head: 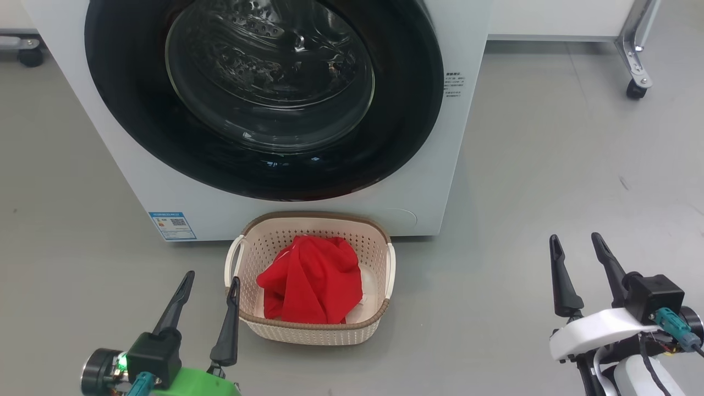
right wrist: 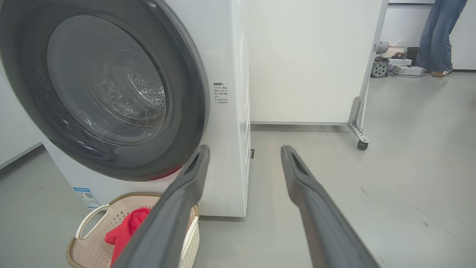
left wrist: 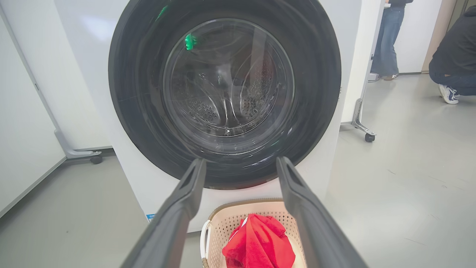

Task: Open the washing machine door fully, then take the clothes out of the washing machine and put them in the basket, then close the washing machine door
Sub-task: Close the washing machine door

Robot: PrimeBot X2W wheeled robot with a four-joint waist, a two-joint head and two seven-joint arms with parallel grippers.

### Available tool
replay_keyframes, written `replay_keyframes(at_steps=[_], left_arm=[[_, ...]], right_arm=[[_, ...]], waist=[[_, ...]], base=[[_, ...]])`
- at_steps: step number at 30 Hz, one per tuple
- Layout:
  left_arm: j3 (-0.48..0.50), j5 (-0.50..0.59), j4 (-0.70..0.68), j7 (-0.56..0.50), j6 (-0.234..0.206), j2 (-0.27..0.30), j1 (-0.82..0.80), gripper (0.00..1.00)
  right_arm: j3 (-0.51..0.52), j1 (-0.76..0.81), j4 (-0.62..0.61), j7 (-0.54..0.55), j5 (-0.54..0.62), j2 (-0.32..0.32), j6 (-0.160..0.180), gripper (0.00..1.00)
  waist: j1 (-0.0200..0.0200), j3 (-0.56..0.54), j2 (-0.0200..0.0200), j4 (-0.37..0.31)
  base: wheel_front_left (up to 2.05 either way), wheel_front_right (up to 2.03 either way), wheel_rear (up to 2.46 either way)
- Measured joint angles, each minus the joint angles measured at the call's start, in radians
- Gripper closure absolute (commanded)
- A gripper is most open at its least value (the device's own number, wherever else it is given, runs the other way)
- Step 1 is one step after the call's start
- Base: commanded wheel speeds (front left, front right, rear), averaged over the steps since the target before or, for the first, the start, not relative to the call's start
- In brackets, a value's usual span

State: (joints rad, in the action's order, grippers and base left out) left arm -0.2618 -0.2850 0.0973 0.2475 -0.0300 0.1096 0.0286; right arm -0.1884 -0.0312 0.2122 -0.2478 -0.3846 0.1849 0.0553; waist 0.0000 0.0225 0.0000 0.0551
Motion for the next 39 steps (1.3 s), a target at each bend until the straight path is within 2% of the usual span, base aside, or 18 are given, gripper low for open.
replay_keyframes(at_steps=[21,39], left_arm=[[0.001,-0.002,-0.017,-0.017,0.0,0.008,0.013,0.0],[0.001,-0.002,-0.026,-0.019,-0.001,0.011,0.013,0.0]], right_arm=[[0.012,0.124,-0.133,0.0,0.013,0.0,0.019,0.0],[0.018,0.165,-0.192,0.001,0.018,0.002,0.036,0.0]], waist=[[0.0,-0.012,0.0,-0.006],[0.0,-0.014,0.0,-0.002]], base=[[0.0,0.0,0.0],[0.0,0.0,0.0]])
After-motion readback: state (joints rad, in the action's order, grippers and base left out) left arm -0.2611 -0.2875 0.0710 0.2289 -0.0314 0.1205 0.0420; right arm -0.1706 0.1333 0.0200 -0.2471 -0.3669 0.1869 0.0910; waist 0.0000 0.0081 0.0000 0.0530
